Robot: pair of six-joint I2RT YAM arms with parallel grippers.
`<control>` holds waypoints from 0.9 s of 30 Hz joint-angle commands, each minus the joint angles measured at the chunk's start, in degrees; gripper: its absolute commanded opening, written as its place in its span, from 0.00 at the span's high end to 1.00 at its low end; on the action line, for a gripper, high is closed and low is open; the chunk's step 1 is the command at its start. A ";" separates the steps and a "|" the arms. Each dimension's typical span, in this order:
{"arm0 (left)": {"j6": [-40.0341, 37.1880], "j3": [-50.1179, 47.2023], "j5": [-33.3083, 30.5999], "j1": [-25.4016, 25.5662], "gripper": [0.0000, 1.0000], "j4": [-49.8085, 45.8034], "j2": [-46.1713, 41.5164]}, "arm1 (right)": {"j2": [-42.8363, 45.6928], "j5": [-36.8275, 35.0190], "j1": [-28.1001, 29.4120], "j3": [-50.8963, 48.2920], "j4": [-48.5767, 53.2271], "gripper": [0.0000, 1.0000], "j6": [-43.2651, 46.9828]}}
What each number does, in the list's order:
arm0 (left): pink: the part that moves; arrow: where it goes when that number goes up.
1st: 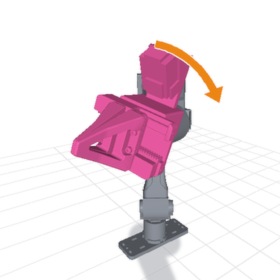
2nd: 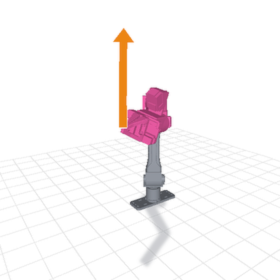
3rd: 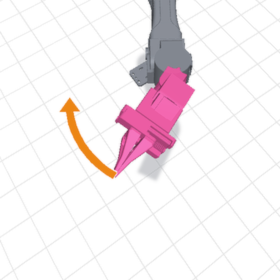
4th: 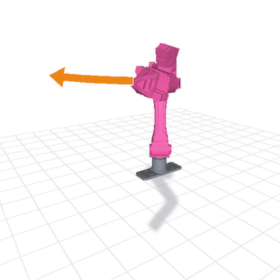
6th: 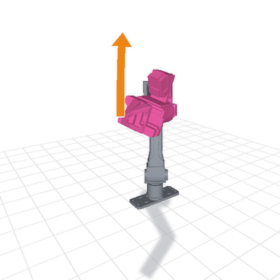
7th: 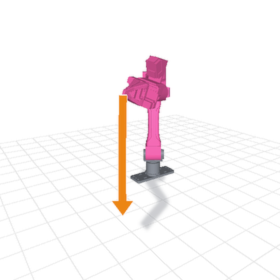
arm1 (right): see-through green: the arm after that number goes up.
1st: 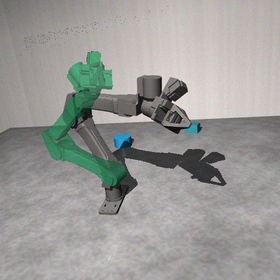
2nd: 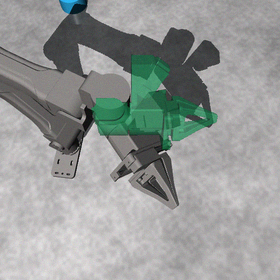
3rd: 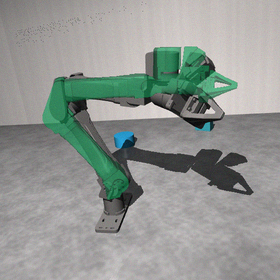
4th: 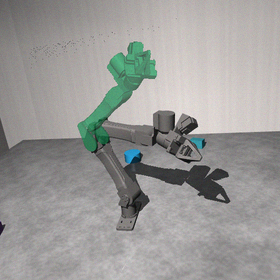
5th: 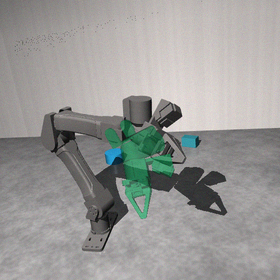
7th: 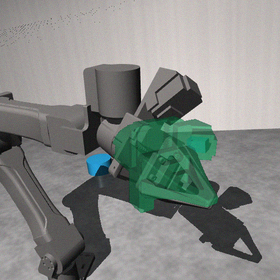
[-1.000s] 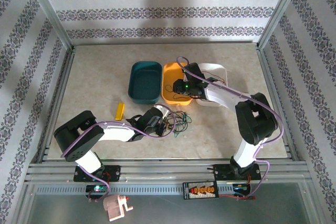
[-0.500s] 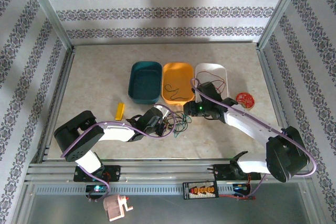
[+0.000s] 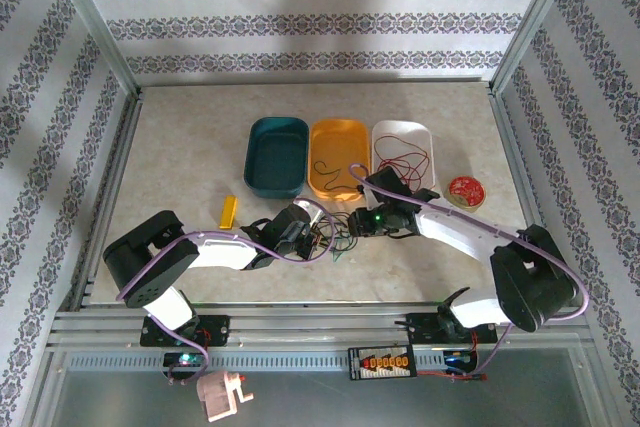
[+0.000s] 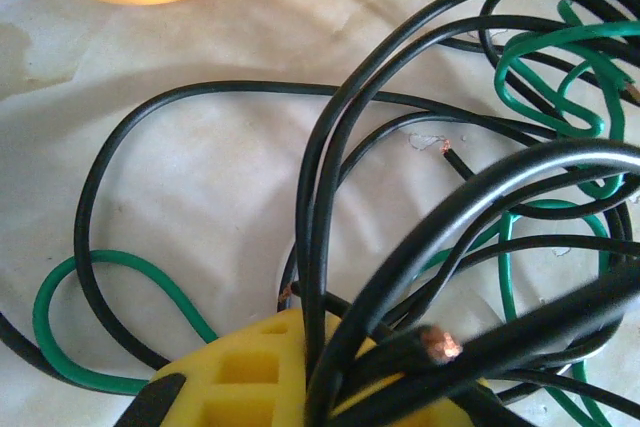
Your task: Untangle the cables
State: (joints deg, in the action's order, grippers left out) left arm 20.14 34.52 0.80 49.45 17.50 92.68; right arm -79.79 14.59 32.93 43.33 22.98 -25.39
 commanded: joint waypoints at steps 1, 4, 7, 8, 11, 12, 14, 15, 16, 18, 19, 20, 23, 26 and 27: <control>0.34 -0.07 -1.14 0.29 1.00 -4.22 1.70 | -1.00 -1.22 0.80 1.84 0.18 0.64 1.51; 0.26 0.18 -0.97 0.29 1.00 -4.31 1.88 | -1.81 -2.02 0.89 2.35 -0.30 0.65 1.66; 0.16 0.35 -0.90 0.29 1.00 -4.31 1.97 | -2.83 -3.10 0.99 3.01 -0.82 0.65 1.93; 0.19 0.37 -0.89 0.29 1.00 -4.31 1.97 | -3.25 -3.48 1.00 3.28 -0.93 0.65 2.14; 0.38 0.30 -0.80 0.29 1.00 -4.23 2.00 | -4.51 -4.12 0.95 4.25 -1.18 0.65 2.66; 0.47 0.22 -0.79 0.29 1.00 -4.07 2.01 | -4.98 -4.13 0.99 4.63 -1.30 0.65 2.87; 0.60 0.02 -0.58 0.29 1.00 -3.79 2.06 | -5.91 -4.29 0.95 5.12 -1.60 0.65 3.11; 0.60 -0.07 -0.42 0.30 1.00 -3.70 2.12 | -6.39 -4.35 1.00 5.42 -1.64 0.65 3.23; 0.60 -0.07 -0.36 0.29 1.00 -3.65 2.15 | -6.76 -4.54 1.00 5.60 -1.63 0.65 3.25; 0.60 -0.11 -0.11 0.29 1.00 -3.62 2.24 | -7.43 -5.38 1.00 5.99 -1.72 0.65 3.34; 0.60 -0.16 0.00 0.29 1.00 -3.61 2.24 | -7.64 -5.68 1.04 6.23 -1.71 0.65 3.44; 0.54 -0.16 0.17 0.29 1.00 -3.61 2.24 | -7.89 -6.08 1.09 6.40 -1.87 0.64 3.65; 0.36 -0.20 0.42 0.29 1.00 -3.52 2.33 | -8.83 -6.85 1.08 7.15 -2.07 0.64 4.02; 0.16 0.02 0.87 0.29 1.00 -3.78 2.41 | -9.83 -6.51 1.13 7.95 -2.43 0.64 4.41; 0.08 0.03 0.95 0.29 1.00 -3.79 2.41 | -10.09 -6.42 1.22 8.15 -2.68 0.65 4.38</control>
State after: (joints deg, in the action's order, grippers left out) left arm 20.14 34.85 1.06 49.45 17.39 93.06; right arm -88.84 9.65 33.28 49.78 21.54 -22.17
